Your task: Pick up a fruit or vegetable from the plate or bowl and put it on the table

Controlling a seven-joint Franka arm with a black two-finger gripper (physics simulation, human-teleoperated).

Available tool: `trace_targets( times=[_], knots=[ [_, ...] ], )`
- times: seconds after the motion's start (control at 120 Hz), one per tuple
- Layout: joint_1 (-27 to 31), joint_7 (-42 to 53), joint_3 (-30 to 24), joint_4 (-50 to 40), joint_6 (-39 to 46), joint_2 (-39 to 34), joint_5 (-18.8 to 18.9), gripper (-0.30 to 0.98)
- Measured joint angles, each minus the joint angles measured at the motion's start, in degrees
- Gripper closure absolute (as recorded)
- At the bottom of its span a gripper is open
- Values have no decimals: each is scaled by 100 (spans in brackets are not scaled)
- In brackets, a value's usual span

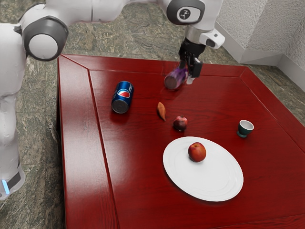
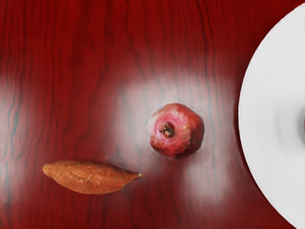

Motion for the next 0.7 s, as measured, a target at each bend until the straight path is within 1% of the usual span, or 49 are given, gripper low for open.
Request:
trace_targets(
  times=[0.05, 0.117, 0.158, 0.225, 0.267, 0.317, 0.417, 0.542, 0.583, 0.7],
  knots=[
    [414, 61, -220, 541, -77, 380, 344, 0],
    [596, 135, -324, 785, -155, 549, 604, 0],
    [615, 176, -374, 842, -193, 461, 575, 0],
    [310, 229, -449, 884, -239, 188, 523, 0],
    [255, 258, -445, 869, -258, 151, 510, 0],
    [390, 291, -424, 846, -248, 289, 512, 0],
    [853, 358, -414, 797, -151, 452, 528, 0],
    [913, 435, -420, 475, -88, 466, 511, 0],
    [813, 471, -440, 402, -80, 354, 501, 0],
    [233, 674, -462, 327, -141, 13, 527, 0]
  ],
)
